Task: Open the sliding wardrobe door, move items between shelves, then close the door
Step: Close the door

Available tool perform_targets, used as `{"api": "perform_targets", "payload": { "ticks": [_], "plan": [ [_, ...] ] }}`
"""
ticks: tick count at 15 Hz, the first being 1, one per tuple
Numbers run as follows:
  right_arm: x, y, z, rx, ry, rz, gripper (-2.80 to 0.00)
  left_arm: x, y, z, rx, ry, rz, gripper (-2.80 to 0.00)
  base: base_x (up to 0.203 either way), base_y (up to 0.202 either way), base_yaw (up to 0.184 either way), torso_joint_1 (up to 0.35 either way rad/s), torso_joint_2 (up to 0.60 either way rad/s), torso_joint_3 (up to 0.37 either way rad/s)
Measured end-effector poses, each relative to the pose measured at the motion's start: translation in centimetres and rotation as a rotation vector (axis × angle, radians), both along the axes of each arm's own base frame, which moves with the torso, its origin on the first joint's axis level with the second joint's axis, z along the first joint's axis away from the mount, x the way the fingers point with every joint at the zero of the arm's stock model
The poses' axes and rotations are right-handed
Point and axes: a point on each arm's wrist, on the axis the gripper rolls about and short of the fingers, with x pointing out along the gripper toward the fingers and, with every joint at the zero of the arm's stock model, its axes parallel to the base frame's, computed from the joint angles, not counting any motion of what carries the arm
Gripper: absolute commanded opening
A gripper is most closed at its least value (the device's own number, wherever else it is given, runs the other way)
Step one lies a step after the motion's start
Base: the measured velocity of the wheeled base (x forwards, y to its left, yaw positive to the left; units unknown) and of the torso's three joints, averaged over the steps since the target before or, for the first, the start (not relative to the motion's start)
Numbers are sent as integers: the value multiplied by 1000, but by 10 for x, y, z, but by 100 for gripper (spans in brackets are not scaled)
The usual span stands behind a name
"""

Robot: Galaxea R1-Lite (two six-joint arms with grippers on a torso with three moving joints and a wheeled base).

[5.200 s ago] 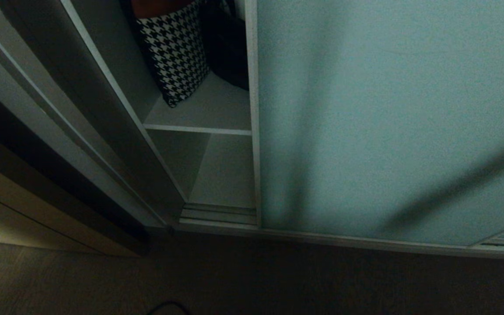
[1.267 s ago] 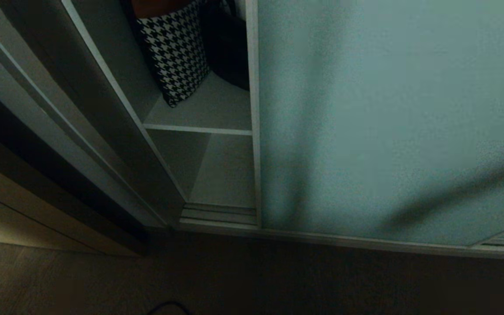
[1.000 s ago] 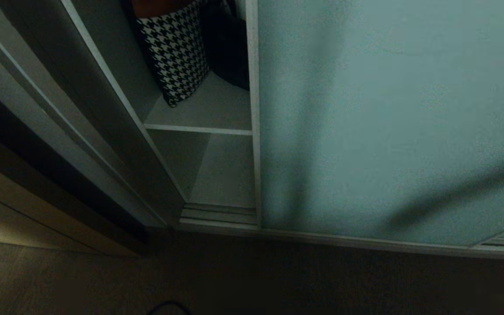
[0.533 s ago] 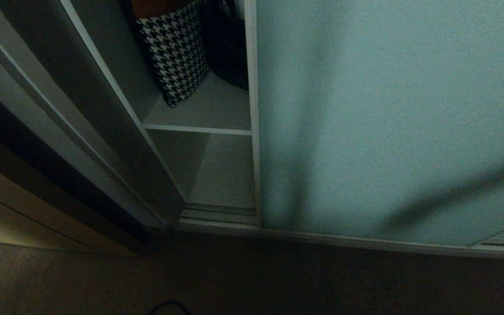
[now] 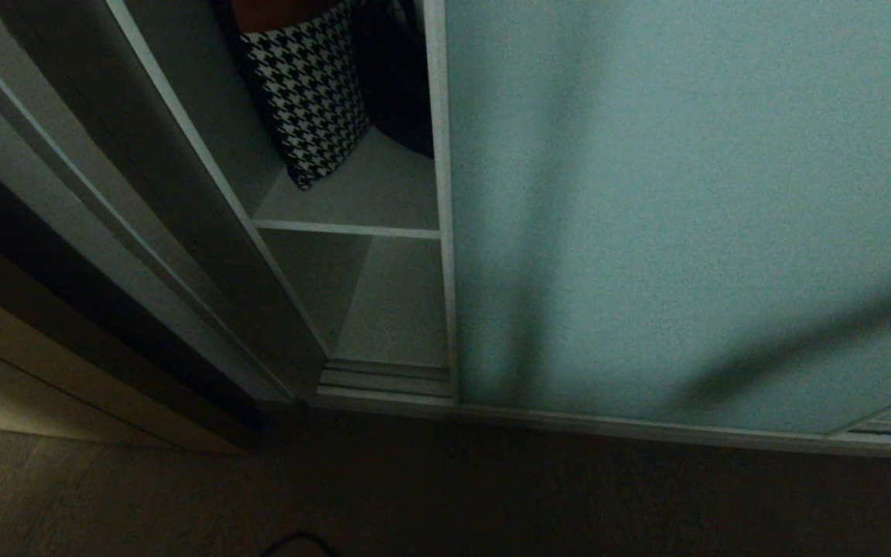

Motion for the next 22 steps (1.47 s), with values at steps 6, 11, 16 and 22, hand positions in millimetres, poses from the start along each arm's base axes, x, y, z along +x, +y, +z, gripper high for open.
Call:
{"api": "perform_targets", "payload": {
  "ticks": [6, 11, 16, 22],
  "plan": [
    [-3, 13, 2, -1, -3, 38, -280, 0, 0, 0, 0, 0, 0, -280, 0, 0, 0, 0, 0, 0],
    [-9, 40, 7, -62, -37, 126, -280, 0, 0, 0, 0, 0, 0, -280, 0, 0, 0, 0, 0, 0],
    [-8, 75, 14, -140, -77, 183, -280, 0, 0, 0, 0, 0, -1, -280, 0, 0, 0, 0, 0, 0],
    [-21, 101, 24, -155, -85, 242, -280, 0, 0, 0, 0, 0, 0, -280, 0, 0, 0, 0, 0, 0]
  ]
}}
